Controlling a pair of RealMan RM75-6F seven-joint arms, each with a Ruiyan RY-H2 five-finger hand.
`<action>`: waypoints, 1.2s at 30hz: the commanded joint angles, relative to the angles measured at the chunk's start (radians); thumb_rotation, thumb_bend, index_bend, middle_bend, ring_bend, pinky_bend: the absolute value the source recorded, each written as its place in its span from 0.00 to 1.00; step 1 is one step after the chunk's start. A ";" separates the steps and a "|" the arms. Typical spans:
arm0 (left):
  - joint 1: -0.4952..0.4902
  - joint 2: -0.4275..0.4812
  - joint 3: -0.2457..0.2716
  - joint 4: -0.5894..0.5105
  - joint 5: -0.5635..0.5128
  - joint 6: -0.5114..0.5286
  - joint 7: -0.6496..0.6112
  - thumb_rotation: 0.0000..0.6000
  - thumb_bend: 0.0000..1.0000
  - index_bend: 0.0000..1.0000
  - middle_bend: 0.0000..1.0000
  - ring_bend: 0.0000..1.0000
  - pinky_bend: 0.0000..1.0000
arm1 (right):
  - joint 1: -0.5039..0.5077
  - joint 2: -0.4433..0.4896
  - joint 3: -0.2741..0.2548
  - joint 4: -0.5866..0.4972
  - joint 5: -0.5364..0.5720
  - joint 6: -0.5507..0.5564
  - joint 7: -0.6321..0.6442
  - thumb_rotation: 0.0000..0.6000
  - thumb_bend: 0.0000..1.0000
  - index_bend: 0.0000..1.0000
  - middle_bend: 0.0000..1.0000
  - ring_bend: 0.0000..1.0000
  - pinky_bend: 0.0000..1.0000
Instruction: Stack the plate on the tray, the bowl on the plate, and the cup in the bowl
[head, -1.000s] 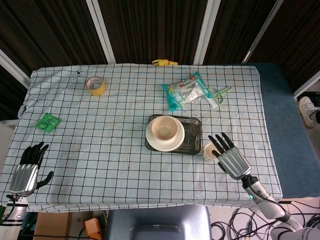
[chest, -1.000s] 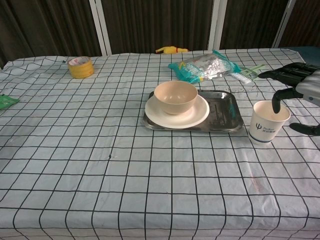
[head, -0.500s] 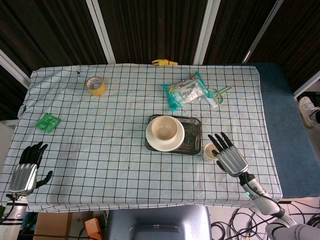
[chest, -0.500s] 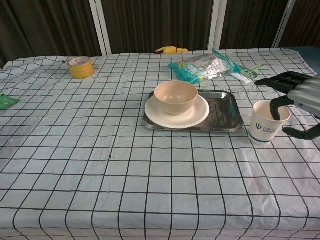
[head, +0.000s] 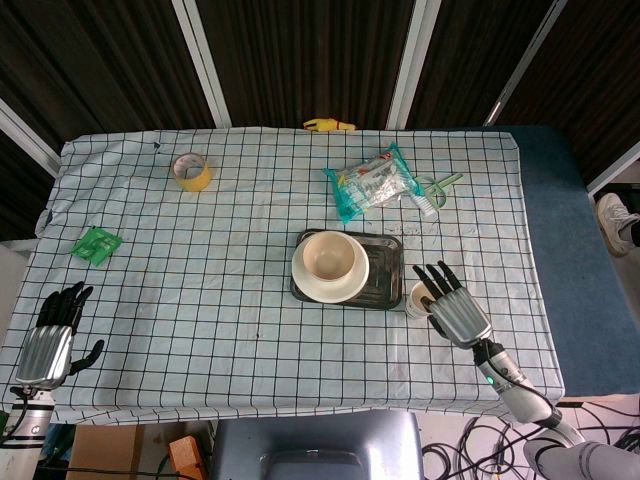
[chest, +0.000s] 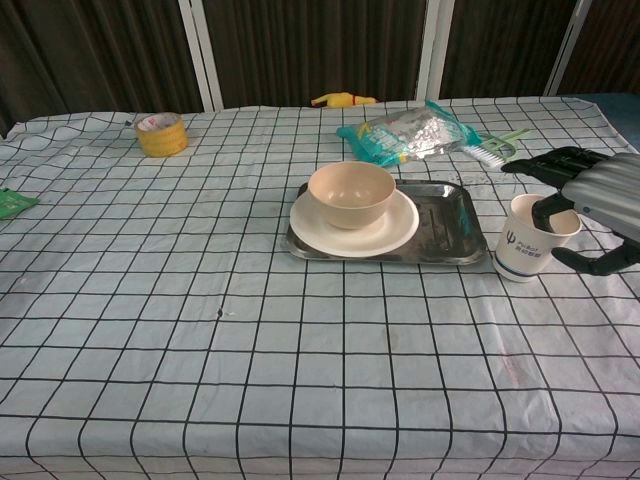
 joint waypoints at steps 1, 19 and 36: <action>0.001 0.000 -0.001 0.000 -0.001 0.001 -0.001 1.00 0.33 0.00 0.00 0.00 0.00 | -0.001 -0.005 0.001 0.007 -0.004 0.009 0.005 1.00 0.39 0.62 0.02 0.00 0.00; 0.000 -0.003 -0.006 0.002 0.002 0.003 0.004 1.00 0.33 0.00 0.00 0.00 0.00 | 0.065 0.020 0.092 -0.062 0.014 -0.001 -0.015 1.00 0.41 0.64 0.02 0.00 0.00; 0.012 0.000 -0.008 0.021 -0.007 0.008 -0.017 1.00 0.33 0.00 0.00 0.00 0.00 | 0.328 -0.188 0.344 -0.008 0.294 -0.213 -0.182 1.00 0.41 0.65 0.04 0.00 0.00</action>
